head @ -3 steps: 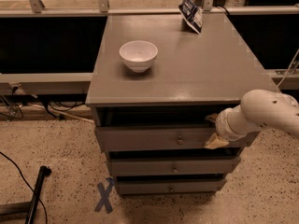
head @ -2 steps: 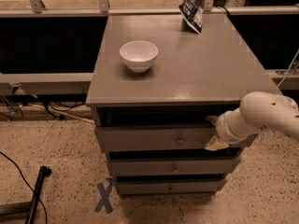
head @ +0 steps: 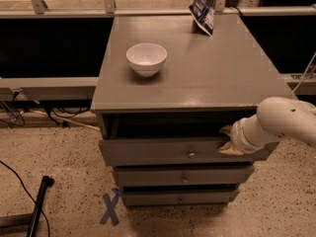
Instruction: Open top drawer
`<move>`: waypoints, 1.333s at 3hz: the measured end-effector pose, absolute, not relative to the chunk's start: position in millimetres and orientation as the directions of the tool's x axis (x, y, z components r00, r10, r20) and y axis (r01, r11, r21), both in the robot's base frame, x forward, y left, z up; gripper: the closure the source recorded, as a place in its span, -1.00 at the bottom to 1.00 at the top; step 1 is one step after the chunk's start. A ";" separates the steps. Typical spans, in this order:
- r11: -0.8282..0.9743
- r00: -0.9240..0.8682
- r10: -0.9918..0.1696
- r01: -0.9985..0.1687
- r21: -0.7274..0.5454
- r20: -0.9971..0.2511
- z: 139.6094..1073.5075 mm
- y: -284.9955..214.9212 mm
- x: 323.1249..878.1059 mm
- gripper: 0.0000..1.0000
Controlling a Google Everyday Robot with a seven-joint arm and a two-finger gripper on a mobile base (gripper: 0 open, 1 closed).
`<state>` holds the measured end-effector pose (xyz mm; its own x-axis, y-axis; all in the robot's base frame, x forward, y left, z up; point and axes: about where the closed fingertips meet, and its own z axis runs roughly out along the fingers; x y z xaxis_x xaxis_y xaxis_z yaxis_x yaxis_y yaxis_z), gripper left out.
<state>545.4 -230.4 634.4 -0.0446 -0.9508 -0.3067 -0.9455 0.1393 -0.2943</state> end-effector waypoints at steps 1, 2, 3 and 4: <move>0.139 -0.045 -0.951 -0.945 -0.294 -0.307 638.6 -230.4 545.4 0.28; 0.139 -0.045 -0.951 -0.945 -0.294 -0.307 638.6 -230.4 545.4 -0.08; 0.139 -0.045 -0.951 -0.946 -0.294 -0.307 639.4 -230.3 545.4 -0.53; 0.139 -0.045 -0.951 -0.946 -0.294 -0.307 640.1 -230.3 545.4 -0.97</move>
Offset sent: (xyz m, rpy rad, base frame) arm -0.1836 -0.0018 0.0553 0.1411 0.0547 0.0490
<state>545.4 -230.3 640.1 -0.0446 -0.9508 -0.3067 -0.9455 0.1393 -0.2943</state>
